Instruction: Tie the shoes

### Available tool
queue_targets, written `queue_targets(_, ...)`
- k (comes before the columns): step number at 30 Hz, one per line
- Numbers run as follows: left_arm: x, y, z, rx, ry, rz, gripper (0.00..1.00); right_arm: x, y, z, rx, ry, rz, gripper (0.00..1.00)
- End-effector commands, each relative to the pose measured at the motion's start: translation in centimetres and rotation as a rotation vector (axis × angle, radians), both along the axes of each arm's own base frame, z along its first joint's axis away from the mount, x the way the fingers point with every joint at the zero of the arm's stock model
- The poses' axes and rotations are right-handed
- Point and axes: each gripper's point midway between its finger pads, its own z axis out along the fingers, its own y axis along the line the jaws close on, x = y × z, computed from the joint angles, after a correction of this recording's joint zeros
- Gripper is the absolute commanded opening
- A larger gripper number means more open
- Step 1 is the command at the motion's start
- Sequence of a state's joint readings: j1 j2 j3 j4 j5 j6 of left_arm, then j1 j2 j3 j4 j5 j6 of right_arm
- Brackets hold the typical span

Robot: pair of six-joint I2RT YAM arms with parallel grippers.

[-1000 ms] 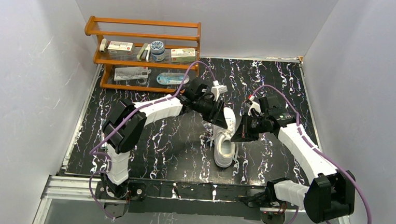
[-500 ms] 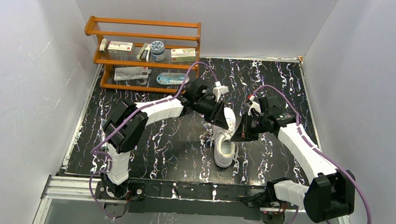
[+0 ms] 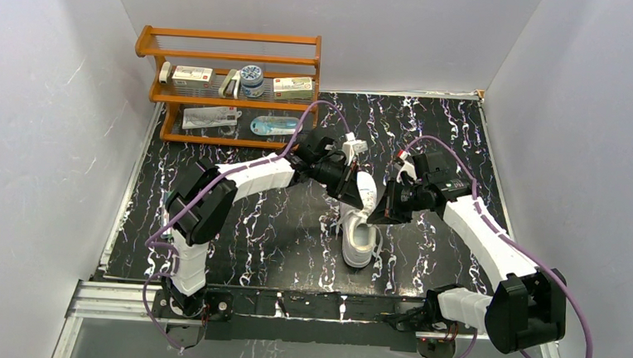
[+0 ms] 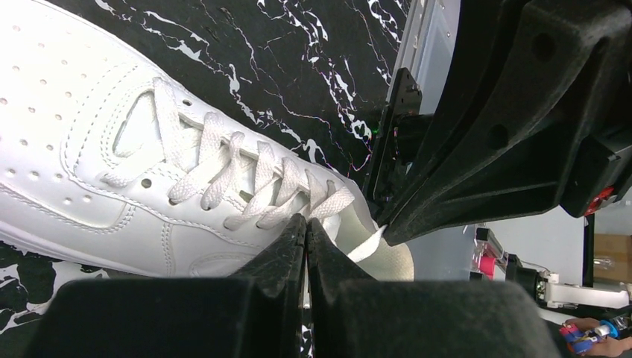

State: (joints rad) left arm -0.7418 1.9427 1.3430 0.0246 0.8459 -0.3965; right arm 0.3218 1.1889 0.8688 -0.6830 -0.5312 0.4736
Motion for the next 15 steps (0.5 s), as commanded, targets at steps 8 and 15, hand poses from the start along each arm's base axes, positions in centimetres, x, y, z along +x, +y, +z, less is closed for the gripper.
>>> queue_targets(8,-1.2,-0.2,5.3,-0.103,0.014,0.027,0.00,2.8,0.0,1.7,0.029,-0.090,-0.170,0.00)
queue_targets(15,-1.6,-0.1,5.8,-0.108,0.036,0.042,0.00,3.0,1.2,1.2,0.129,-0.021,-0.255,0.00)
